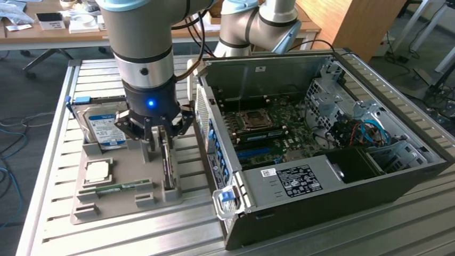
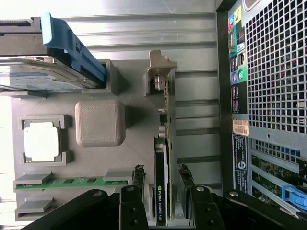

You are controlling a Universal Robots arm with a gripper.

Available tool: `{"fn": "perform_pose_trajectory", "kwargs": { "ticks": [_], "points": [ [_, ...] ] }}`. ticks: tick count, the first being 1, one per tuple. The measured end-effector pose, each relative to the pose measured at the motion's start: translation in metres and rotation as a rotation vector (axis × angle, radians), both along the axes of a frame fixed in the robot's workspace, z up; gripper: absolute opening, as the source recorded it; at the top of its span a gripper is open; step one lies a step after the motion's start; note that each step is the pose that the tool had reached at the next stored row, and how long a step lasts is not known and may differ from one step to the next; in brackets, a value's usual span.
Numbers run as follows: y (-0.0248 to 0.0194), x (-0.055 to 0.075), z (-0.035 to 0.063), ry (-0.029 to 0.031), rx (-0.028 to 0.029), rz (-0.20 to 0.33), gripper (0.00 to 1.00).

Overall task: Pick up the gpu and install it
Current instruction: 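Pick up the gpu and move the gpu toward the slot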

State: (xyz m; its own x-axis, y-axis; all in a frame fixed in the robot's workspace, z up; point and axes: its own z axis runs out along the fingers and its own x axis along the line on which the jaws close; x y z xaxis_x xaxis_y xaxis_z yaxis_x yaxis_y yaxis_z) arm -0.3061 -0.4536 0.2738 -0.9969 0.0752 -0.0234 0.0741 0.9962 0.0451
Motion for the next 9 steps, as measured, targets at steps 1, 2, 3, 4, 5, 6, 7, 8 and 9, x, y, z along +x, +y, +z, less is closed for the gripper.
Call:
{"fn": "perform_pose_trajectory", "kwargs": {
  "ticks": [1, 2, 3, 4, 5, 6, 7, 8, 9],
  "points": [
    [0.0000, 0.0002, 0.0000, 0.0001, -0.0001, 0.000, 0.42],
    [0.0000, 0.0003, -0.0003, 0.0001, 0.0000, 0.000, 0.42],
    [0.0000, 0.0004, -0.0010, 0.0000, 0.0000, 0.000, 0.42],
    [0.0000, 0.0004, -0.0020, 0.0001, -0.0001, 0.000, 0.42],
    [0.0000, 0.0006, -0.0033, 0.0001, 0.0000, 0.000, 0.42],
    [0.0000, 0.0006, -0.0045, 0.0001, -0.0001, 0.000, 0.42],
    [0.0000, 0.0007, -0.0056, 0.0000, 0.0000, 0.000, 0.42],
    [0.0000, 0.0007, -0.0059, 0.0001, -0.0001, 0.000, 0.42],
    [0.0000, 0.0008, -0.0059, 0.0002, -0.0002, 0.000, 0.42]
  ]
}}
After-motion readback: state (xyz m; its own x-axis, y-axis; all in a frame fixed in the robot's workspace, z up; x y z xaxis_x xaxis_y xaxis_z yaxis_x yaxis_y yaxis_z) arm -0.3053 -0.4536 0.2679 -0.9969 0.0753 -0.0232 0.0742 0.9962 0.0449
